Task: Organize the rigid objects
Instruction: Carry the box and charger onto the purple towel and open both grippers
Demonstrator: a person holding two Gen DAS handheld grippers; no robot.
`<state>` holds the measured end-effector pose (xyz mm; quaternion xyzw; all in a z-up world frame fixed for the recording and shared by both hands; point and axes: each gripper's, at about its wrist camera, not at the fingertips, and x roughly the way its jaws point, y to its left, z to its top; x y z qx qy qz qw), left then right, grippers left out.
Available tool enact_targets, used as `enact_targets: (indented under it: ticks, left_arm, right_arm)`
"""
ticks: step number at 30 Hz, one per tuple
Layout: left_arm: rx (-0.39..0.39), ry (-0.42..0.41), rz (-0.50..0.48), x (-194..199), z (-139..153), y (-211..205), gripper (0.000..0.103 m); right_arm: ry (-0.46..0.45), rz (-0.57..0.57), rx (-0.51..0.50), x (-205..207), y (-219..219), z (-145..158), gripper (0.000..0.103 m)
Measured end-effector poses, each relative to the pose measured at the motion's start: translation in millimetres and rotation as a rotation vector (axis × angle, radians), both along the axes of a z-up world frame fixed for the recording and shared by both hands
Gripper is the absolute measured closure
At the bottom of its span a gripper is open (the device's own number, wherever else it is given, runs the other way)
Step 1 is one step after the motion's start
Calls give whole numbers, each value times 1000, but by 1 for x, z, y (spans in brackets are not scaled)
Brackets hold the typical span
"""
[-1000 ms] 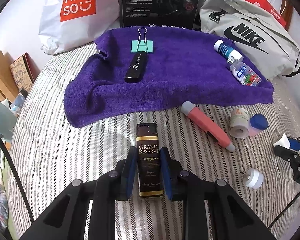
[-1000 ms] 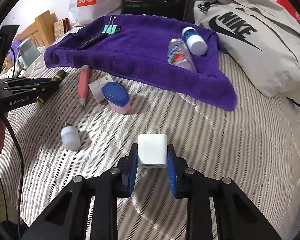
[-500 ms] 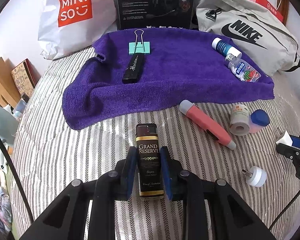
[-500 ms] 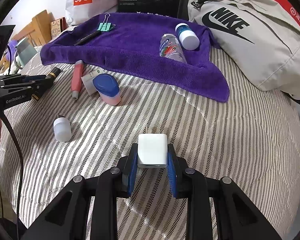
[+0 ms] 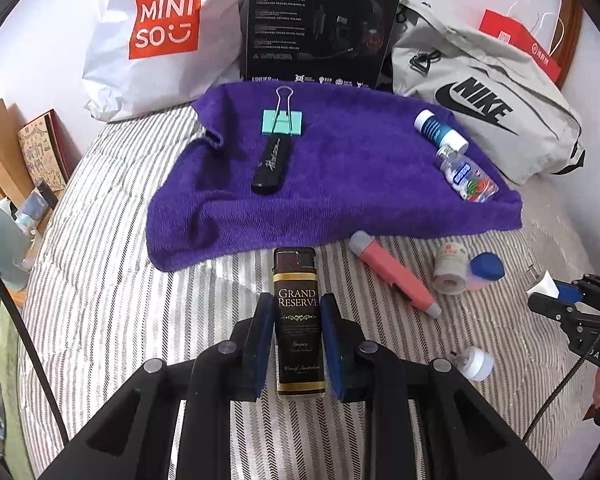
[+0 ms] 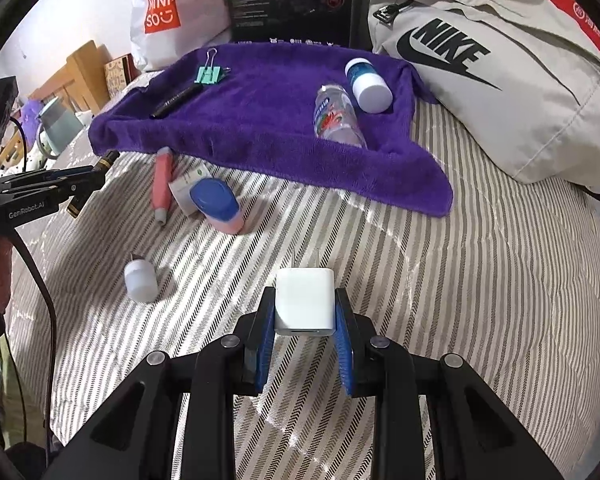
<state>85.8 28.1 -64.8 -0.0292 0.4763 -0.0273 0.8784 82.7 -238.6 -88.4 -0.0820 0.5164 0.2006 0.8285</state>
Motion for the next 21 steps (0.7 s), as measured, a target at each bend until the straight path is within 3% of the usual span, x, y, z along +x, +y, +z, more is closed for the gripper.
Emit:
enact_targets:
  ticks: [21]
  left_arm:
    - [-34, -42, -2, 39, 26, 16, 80]
  right_arm:
    - [-8, 48, 88, 39, 23, 28, 76]
